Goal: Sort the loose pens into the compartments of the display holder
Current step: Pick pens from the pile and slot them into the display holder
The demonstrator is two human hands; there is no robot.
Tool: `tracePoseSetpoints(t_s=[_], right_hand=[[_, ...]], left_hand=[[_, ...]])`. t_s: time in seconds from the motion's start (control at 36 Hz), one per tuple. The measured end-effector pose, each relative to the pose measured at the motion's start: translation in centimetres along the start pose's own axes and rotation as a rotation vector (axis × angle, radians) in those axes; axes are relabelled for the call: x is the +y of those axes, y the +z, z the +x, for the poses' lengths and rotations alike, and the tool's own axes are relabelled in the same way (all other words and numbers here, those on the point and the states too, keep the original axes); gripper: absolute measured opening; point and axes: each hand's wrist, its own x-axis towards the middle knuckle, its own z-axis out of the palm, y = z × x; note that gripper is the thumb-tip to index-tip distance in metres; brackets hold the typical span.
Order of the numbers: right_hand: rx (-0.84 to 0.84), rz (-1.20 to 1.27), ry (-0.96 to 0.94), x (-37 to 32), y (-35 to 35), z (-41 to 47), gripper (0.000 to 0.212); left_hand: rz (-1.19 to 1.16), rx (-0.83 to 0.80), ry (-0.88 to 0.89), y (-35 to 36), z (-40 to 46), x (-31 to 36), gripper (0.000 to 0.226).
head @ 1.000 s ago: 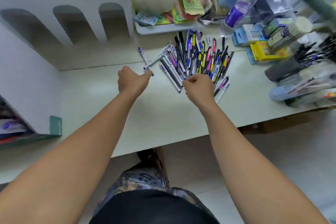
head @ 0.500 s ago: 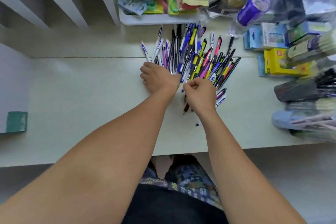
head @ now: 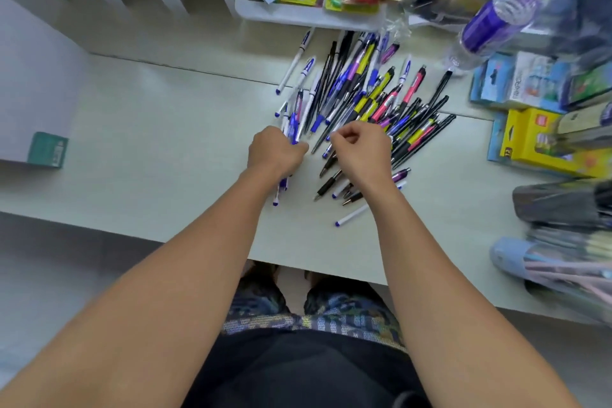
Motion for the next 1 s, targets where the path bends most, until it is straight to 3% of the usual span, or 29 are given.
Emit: tracePoseSetpoints(t_s=[0.11, 0.25, 0.44, 0.5, 0.58, 0.75, 0.86, 1.0], right_hand=[[0.007, -0.003, -0.034, -0.4, -0.6, -0.2, 0.013], [-0.001, 0.021, -0.044, -1.7, -1.2, -0.9, 0.014], [-0.258, 0.254, 0.119, -5.7, -0.2, -2.7, 0.031], [-0.263, 0.294, 0.123, -6.7, 0.5, -2.8, 0.039], [-0.198, 0.379, 0.069, -7.6, 1.8, -2.9, 0.045], [-0.365, 0.659, -0.036, -11.4, 6.1, -5.9, 0.02], [-0.34, 0.637, -0.155, -14.8, 9.1, -8.1, 0.02], [-0.327, 0.397, -0.284, -19.1, 13.5, -10.8, 0.037]], left_hand=[[-0.102, -0.112, -0.032, -1.2, -1.2, -0.8, 0.029], [-0.569, -0.398, -0.085, -2.9, -4.0, -3.0, 0.008], [-0.69, -0.557, 0.022, -4.7, -7.0, -4.7, 0.008], [-0.745, -0.586, 0.039, -5.1, -7.7, -5.3, 0.008], [-0.812, -0.597, 0.055, -5.9, -8.8, -6.6, 0.013], [-0.871, -0.529, 0.053, -9.2, -9.8, -9.7, 0.018], [-0.946, -0.532, 0.067, -12.6, -9.6, -12.4, 0.01], [-1.004, -0.512, 0.112, -17.4, -8.5, -16.5, 0.013]])
